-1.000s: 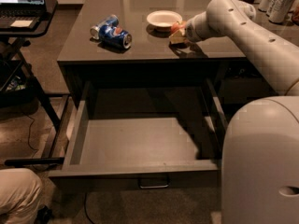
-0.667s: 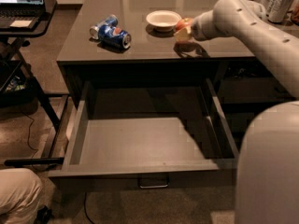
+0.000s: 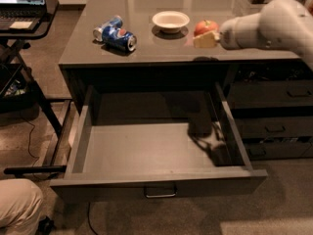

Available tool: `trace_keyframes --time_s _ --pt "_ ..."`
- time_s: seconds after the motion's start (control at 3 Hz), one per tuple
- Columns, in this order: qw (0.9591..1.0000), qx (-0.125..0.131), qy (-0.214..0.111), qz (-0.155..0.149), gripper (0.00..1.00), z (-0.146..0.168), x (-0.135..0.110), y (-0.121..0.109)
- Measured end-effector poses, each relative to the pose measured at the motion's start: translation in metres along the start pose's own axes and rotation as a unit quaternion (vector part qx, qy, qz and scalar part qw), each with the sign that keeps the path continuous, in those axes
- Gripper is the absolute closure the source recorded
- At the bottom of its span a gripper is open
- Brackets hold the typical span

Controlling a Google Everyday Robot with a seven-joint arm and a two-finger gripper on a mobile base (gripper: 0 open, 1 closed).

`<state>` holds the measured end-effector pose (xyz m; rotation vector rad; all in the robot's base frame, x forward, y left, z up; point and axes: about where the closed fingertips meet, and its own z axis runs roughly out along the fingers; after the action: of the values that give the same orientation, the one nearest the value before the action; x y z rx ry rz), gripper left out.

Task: Place apple into top drawer

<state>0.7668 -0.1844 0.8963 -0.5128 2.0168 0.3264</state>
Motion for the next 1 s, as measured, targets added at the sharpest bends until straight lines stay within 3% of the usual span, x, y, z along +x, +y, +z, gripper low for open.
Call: trace_keyframes --time_s 0.33,0.67,1.0 --pt "0.9966 -0.081 0.007 -0.011 1.00 -0.036 0.025 0.030" --pt "0.9836 -0.166 0.047 -0.052 1.00 -0.058 0.060 0.068" --pt "0.9609 -0.217 0.145 -0.093 1.00 -0.062 0.103 0.101"
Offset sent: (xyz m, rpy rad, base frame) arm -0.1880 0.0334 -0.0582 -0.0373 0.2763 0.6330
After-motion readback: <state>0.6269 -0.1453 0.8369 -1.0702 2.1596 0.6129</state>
